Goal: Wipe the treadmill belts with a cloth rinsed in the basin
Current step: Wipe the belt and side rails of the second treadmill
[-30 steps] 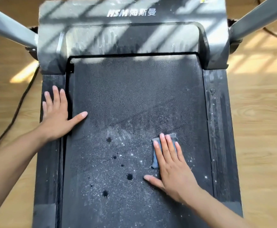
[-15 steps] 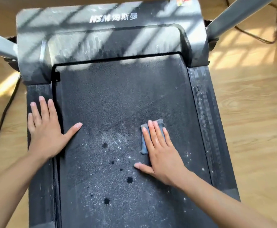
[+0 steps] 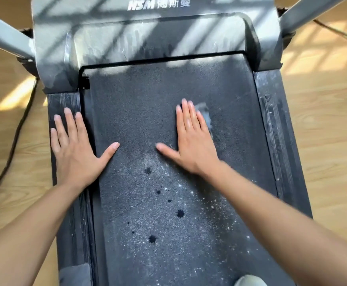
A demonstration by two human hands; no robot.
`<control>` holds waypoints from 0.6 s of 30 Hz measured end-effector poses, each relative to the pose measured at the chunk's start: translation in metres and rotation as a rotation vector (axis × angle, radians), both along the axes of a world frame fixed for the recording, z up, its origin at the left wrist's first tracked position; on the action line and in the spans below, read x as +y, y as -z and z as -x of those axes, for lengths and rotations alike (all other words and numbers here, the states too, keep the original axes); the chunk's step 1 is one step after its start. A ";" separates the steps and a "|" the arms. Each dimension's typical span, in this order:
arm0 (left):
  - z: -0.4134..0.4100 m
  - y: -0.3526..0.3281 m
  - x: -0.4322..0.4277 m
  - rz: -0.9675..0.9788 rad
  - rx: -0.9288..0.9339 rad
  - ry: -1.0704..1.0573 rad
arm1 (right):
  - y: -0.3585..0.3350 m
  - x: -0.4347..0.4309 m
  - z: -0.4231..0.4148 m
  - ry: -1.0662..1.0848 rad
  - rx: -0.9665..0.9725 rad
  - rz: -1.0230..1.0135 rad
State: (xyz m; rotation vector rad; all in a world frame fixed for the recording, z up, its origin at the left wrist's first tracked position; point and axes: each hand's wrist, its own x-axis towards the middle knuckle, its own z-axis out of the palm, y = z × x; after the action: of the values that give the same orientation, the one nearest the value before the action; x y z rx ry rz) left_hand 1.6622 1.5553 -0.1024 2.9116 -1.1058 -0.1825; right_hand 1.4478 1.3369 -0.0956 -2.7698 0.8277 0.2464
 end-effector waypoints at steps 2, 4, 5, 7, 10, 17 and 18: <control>-0.003 0.002 0.001 0.004 -0.005 0.002 | 0.002 -0.020 -0.042 0.027 -0.013 0.005; -0.003 0.003 0.002 0.007 -0.011 0.024 | 0.002 -0.022 -0.052 0.039 -0.011 0.009; -0.002 0.003 0.002 0.014 -0.014 0.030 | 0.000 -0.013 -0.043 0.036 -0.009 -0.012; -0.002 0.003 0.001 0.029 -0.027 0.023 | -0.008 0.028 -0.004 -0.026 0.015 -0.093; -0.001 0.005 0.001 0.029 -0.066 0.016 | -0.013 0.114 0.069 -0.150 0.080 -0.164; -0.003 0.007 0.003 0.069 -0.077 -0.004 | 0.002 0.077 0.003 -0.143 0.006 -0.060; -0.002 0.006 0.003 0.067 -0.074 -0.004 | 0.003 0.058 -0.023 -0.133 -0.015 -0.025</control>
State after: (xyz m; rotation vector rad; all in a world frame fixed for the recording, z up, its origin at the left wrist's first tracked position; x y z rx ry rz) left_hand 1.6645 1.5583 -0.1084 2.8830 -1.0929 -0.0366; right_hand 1.4704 1.3950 -0.0988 -2.8027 0.6325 0.2574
